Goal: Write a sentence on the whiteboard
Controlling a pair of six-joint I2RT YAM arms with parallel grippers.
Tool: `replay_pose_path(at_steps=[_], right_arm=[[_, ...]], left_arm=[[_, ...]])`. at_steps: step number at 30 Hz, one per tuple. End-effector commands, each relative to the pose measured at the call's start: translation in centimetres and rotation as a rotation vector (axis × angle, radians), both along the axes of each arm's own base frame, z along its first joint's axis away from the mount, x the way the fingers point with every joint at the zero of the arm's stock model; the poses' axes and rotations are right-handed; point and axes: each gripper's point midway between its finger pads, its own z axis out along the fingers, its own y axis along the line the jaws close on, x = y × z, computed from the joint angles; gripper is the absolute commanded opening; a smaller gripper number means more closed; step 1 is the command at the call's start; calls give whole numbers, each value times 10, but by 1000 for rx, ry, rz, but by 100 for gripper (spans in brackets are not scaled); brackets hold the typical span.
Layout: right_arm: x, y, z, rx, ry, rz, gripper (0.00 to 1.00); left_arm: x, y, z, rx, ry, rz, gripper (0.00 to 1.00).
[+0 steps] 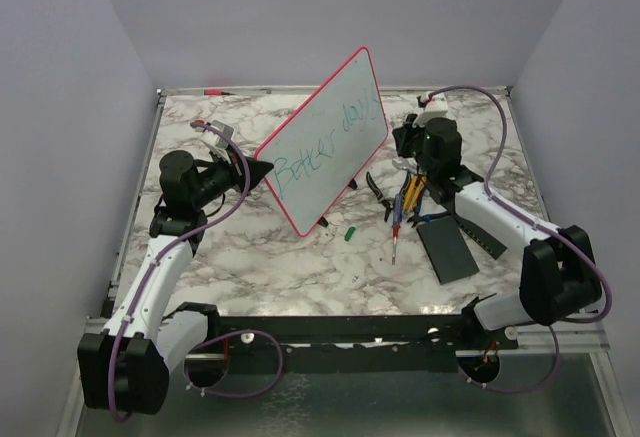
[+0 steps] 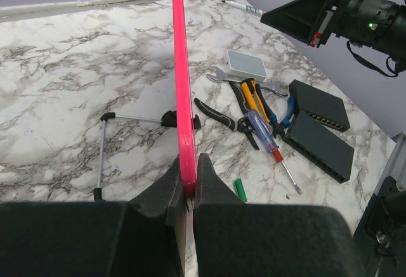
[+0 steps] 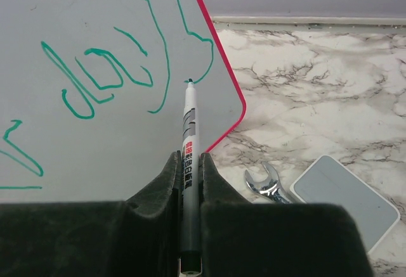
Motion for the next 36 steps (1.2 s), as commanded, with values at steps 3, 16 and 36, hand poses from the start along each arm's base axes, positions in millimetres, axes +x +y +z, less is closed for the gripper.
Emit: replay_pose_path(at_steps=[3, 16, 36], right_arm=[[-23, 1, 1, 15, 14, 46, 0], [-111, 82, -4, 101, 13, 629, 1], [-154, 157, -69, 32, 145, 842, 1]], left_arm=[[-22, -6, -58, 64, 193, -57, 0], [-19, -5, -65, 74, 224, -50, 0], [-18, -4, -70, 82, 241, -47, 0]])
